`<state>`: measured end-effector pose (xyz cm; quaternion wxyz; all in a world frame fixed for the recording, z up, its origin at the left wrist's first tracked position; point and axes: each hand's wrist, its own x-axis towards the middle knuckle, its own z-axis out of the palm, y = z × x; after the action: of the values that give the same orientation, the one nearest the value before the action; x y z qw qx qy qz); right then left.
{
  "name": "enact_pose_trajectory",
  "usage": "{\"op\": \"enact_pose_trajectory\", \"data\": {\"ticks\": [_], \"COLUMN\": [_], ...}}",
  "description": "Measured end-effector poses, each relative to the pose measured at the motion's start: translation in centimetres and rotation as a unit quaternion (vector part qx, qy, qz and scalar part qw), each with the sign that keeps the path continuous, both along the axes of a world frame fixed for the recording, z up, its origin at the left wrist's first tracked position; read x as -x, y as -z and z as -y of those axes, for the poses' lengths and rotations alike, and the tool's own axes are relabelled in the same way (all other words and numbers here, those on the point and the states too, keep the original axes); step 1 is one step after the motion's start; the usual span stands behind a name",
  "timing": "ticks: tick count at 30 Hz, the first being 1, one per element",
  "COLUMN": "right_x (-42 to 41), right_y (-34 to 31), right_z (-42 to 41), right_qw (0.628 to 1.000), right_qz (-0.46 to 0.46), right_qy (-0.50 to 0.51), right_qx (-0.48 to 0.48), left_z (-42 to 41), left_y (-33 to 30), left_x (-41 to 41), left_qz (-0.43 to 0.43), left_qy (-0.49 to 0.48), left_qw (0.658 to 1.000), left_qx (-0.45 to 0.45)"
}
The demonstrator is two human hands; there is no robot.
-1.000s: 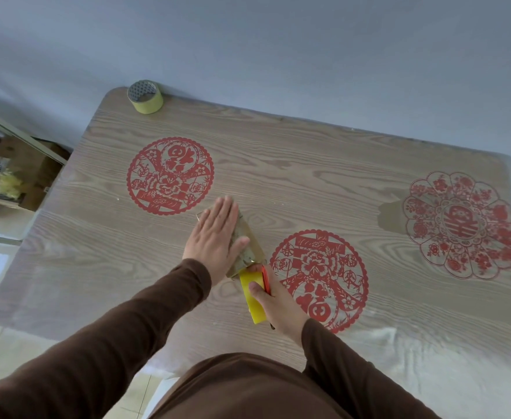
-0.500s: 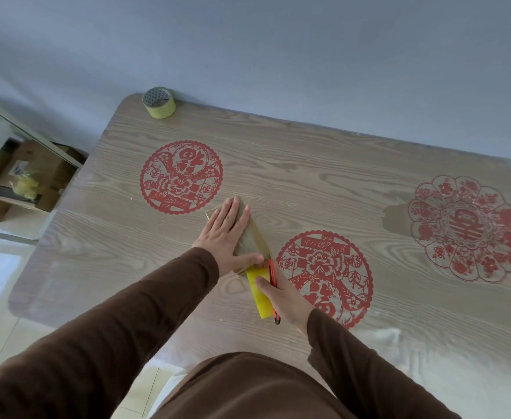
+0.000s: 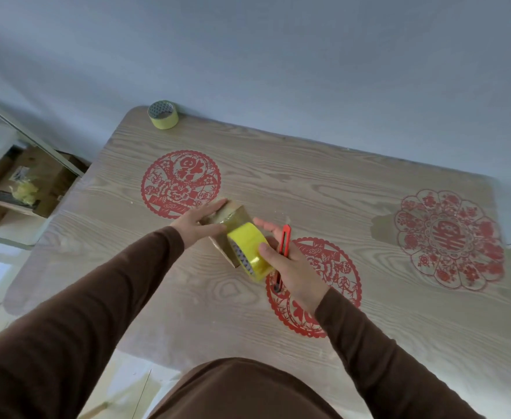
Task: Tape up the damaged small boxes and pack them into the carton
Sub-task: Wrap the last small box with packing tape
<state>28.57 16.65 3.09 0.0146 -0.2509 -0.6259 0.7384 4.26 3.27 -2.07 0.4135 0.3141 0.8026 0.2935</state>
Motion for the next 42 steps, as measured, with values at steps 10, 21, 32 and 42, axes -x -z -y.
{"op": "enact_pose_trajectory", "data": {"ticks": [10,21,32,42], "right_x": [7.6,10.8,0.5,3.0], "right_y": [-1.4,-2.1,0.4,5.6], "right_z": [-0.1,-0.9,1.4,0.5], "right_qw": [0.988,0.983,0.973,0.911], "right_qz": [-0.023,0.001,0.036,0.178], "right_qy": [-0.009,-0.089,-0.071,-0.156], "right_qx": [-0.150,-0.159,-0.217,-0.337], "left_z": [0.8,0.8,1.2,0.8], "left_y": [0.6,2.5,2.0,1.4], "left_x": [-1.3,-1.3,-1.2,-1.1], "left_qz": [-0.213,-0.271,-0.275,-0.241], "left_qy": [-0.164,-0.065,-0.024,-0.017], "left_qw": [0.949,0.957,0.959,0.970], "left_qx": [-0.164,-0.077,-0.062,-0.039]}}
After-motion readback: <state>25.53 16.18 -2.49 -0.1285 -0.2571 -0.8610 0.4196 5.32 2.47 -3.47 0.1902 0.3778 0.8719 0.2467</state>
